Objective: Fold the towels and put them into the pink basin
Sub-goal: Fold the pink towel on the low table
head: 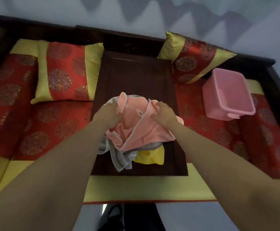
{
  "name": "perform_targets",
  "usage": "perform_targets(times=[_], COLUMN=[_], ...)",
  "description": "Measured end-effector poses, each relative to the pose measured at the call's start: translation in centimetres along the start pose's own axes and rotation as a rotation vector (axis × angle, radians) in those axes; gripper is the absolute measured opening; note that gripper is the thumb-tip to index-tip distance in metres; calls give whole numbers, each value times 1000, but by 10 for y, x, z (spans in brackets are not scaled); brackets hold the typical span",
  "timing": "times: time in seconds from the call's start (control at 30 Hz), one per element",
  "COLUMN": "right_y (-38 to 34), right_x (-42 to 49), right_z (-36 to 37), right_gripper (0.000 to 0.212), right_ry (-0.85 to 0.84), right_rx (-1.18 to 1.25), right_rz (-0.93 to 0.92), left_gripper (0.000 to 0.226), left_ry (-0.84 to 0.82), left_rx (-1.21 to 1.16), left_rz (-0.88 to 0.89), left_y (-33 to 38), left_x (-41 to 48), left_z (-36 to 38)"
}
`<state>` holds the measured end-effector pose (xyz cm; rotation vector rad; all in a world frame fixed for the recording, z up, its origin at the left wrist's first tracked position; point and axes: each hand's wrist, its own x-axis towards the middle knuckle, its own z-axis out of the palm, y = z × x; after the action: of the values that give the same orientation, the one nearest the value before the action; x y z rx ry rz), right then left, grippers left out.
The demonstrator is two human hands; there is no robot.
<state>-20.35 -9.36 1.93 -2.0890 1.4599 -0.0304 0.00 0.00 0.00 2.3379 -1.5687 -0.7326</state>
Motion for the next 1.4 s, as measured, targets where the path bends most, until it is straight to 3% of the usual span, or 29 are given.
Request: perform_targets(times=[0.1,0.2,0.33,0.4,0.47,0.53,0.63,0.7,0.77,0.8,0.87,0.93,1.0,1.03,1.13,1.23,1.3,1.4], right_y=[7,17,24,29,35,32,12,-5,-16,-19,-16,-6,11,19,33,51,62,68], right_x=[27,50,64,66,66,65,63,68,78,82,86,81,75,73,66,67,69,62], right_z=[15,29,43,38,31,19,-4,-25,-45,-55,-66,-67,-55,-48,-21,2,8,10], right_gripper=[69,71,63,55,39,32,28,21,13,16,34,47,34,28,32,61,76,60], right_ry=[-116,-253,-183,-182,-174,-134,-47,143,340,354,221,157,103,23,-190,-17,41,-106], right_rx=[-172,-200,-242,-207,-209,-223,-35,168,390,532,695,566,398,319,141,256,373,721], right_rz=[-55,-94,-135,-106,-71,-110,-209,-292,-287,-270,-191,-74,32,75,216,444,656,977], left_gripper=[71,66,67,66,61,56,56,73,57,42,23,21,30,31,40,69,67,45], left_ry=[-144,-234,-223,-135,53,105,-151,-258,-256,-202,-58,7,-50,-114,-376,-517,-506,-346], left_rx=[61,108,35,1,-54,-321,-611,-473,-409,-463,-531,-847,-1242,-1298,-1137,-1145,-1222,-1328], left_rz=[-51,-69,-130,-158,-60,86,228,125,89,139,108,-157,-448,-498,-441,-446,-499,-537], left_y=[-2,-6,-13,-12,-4,13,46,45,42,42,45,41,26,15,-8,-18,-18,-16], left_x=[17,25,29,27,25,16,-1,3,8,11,16,25,31,32,21,13,18,32], left_z=[15,22,27,27,28,27,26,41,49,49,40,29,22,22,24,28,29,32])
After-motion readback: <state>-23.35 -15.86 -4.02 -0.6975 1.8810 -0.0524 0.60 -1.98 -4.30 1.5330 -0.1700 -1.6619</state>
